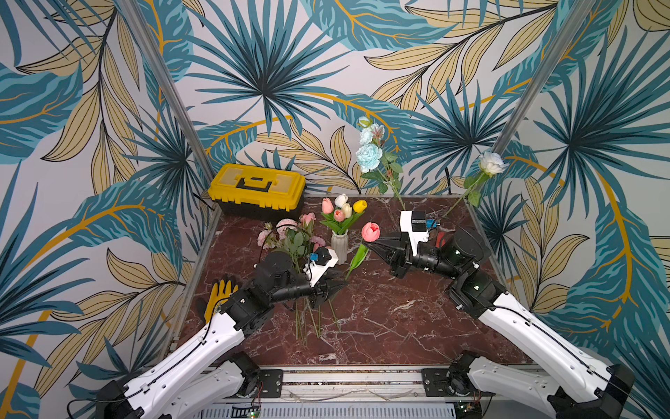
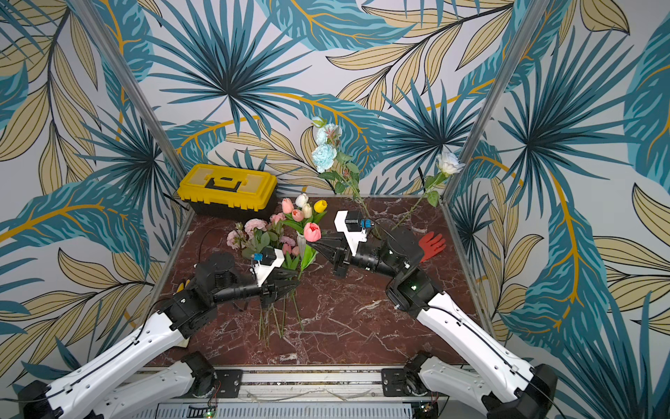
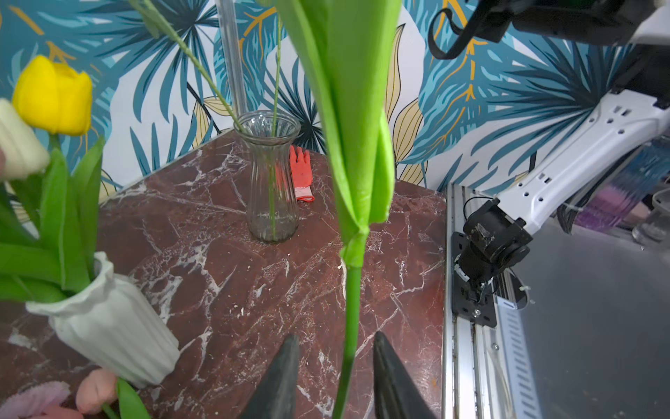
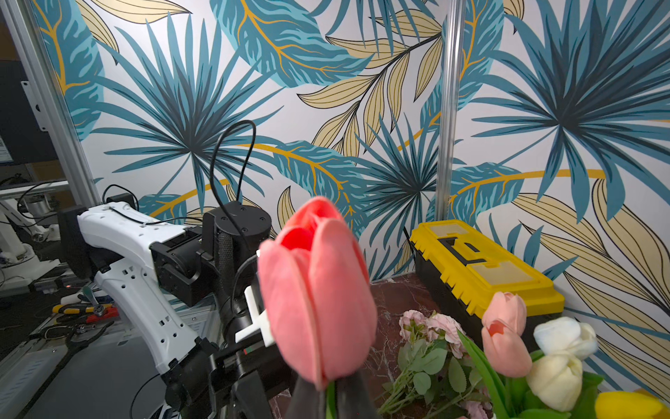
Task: Pick out pink flowers from the vase
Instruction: Place the flower at the center of the board.
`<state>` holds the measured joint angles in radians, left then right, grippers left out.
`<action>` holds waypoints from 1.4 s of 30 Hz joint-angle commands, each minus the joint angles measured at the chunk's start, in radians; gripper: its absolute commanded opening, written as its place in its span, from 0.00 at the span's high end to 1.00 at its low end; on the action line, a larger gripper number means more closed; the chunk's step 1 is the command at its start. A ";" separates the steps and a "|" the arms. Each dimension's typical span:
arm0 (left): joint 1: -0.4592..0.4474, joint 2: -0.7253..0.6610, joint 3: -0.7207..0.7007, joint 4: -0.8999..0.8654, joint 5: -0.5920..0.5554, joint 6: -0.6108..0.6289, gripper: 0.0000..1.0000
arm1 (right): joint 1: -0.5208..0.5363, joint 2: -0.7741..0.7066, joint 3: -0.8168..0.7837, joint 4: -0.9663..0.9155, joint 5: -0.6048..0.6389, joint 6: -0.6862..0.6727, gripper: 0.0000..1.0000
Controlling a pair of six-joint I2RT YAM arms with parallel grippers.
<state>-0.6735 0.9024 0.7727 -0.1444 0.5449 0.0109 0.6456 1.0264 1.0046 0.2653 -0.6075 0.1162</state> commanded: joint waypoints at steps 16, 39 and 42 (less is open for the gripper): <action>-0.002 0.054 0.056 0.057 0.080 -0.043 1.00 | 0.020 -0.012 -0.069 0.065 -0.011 0.049 1.00; 0.134 -0.130 -0.339 0.223 -0.352 -0.743 1.00 | 0.021 -0.122 -0.129 -0.051 0.150 0.007 0.57; 0.175 -0.055 -0.336 0.214 -0.270 -0.784 1.00 | 0.021 -0.127 -0.129 -0.056 0.146 0.011 0.57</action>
<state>-0.5262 0.8032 0.4664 0.0422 0.2588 -0.6479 0.6621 0.9119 0.8948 0.2298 -0.4721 0.1368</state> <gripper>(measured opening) 0.054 0.433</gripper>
